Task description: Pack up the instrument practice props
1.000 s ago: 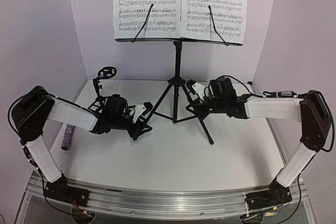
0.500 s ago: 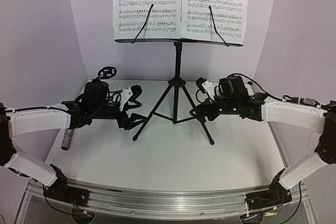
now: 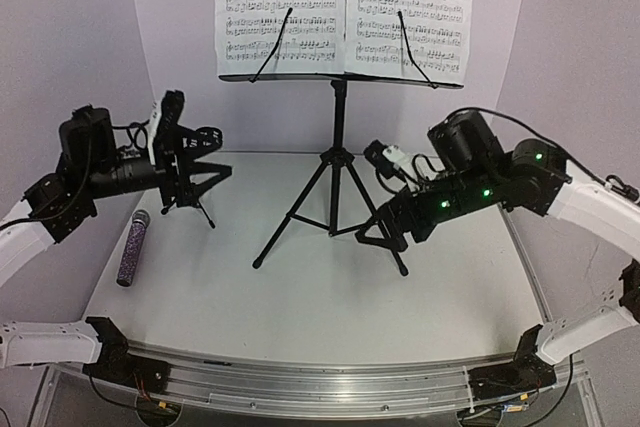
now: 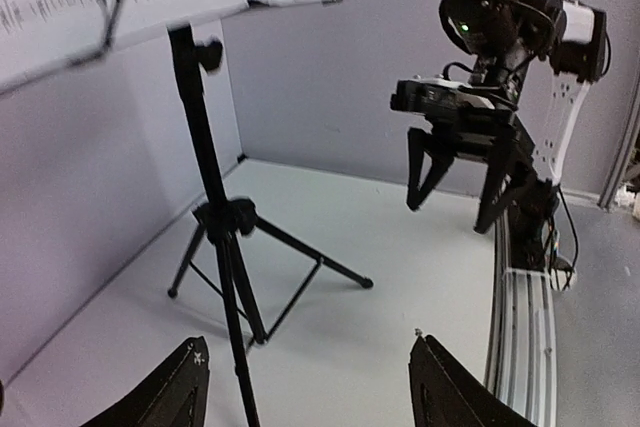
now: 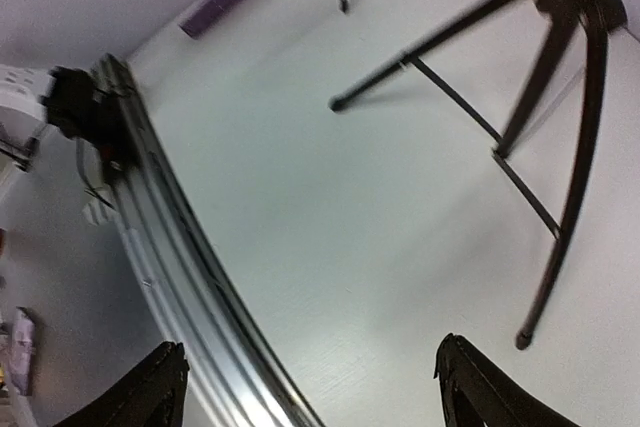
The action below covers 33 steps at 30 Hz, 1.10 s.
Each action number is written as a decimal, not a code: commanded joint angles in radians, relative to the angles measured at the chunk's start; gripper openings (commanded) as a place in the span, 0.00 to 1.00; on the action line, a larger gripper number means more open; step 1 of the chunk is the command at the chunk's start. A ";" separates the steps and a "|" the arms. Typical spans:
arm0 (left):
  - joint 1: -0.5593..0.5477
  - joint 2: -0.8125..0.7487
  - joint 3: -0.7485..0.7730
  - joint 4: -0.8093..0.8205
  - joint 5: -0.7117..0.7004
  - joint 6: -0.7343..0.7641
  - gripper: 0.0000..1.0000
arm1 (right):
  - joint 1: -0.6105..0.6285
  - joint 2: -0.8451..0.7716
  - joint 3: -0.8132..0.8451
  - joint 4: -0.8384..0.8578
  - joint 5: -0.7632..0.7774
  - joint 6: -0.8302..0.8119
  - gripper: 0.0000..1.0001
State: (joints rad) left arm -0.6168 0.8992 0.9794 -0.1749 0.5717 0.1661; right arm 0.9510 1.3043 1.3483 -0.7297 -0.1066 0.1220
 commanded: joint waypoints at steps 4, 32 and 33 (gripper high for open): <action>0.052 0.138 0.422 0.004 -0.283 -0.242 0.67 | 0.023 0.213 0.565 -0.016 -0.184 0.226 0.77; 0.169 0.564 1.016 -0.198 -0.179 -0.329 0.71 | 0.023 0.713 1.141 0.504 0.224 0.501 0.44; 0.169 0.568 1.018 -0.200 -0.192 -0.333 0.71 | 0.023 0.719 1.144 0.510 0.219 0.506 0.43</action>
State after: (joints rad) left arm -0.4488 1.4696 1.9850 -0.4145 0.3376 -0.1627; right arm 0.9749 1.9990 2.4446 -0.3074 0.1055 0.6021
